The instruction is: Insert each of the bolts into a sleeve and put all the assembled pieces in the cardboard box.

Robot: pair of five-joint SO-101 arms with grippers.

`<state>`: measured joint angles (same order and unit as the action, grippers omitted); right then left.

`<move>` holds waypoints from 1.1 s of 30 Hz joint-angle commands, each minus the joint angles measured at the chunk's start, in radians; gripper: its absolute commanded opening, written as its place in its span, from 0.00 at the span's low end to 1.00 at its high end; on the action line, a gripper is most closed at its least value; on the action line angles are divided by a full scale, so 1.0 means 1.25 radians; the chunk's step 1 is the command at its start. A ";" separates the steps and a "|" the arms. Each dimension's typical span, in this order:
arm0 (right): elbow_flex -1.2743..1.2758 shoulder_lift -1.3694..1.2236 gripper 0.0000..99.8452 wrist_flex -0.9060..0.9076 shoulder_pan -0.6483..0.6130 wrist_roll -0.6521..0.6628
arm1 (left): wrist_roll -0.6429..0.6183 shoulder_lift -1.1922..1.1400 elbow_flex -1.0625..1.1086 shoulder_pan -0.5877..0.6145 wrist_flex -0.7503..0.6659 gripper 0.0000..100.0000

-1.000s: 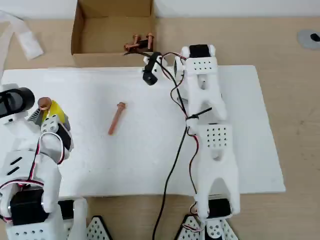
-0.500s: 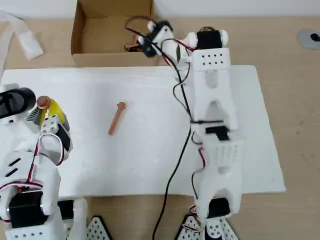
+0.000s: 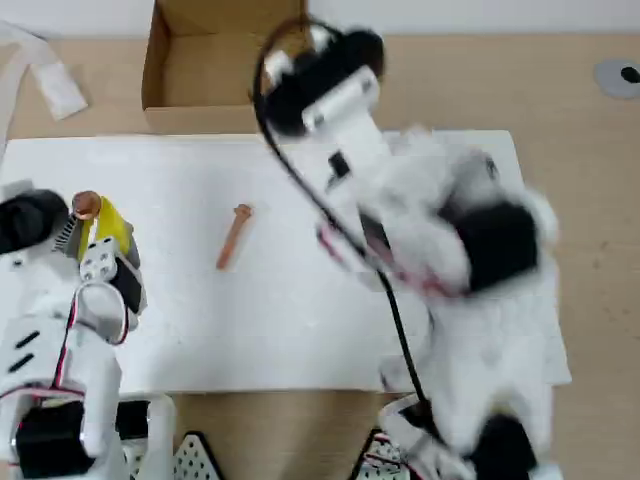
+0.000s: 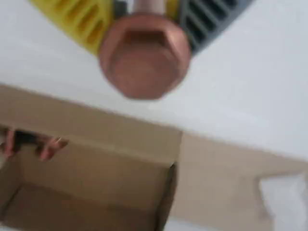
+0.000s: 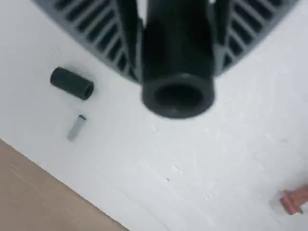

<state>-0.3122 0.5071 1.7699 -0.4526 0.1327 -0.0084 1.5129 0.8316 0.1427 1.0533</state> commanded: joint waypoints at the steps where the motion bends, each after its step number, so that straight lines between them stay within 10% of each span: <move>1: 0.141 0.182 0.01 -0.037 -0.012 -0.029 | 0.007 0.048 -0.021 -0.079 -0.021 0.01; 19: 1.145 0.787 0.01 -0.773 -0.122 -0.227 | 0.006 0.105 0.115 -0.238 -0.354 0.01; 33: 1.291 0.823 0.01 -0.967 -0.267 -0.228 | 0.001 0.107 0.182 -0.468 -0.444 0.01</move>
<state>1.3080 1.5152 0.5930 -0.7702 -0.1435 -0.0100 1.6448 1.0740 -0.3928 0.5010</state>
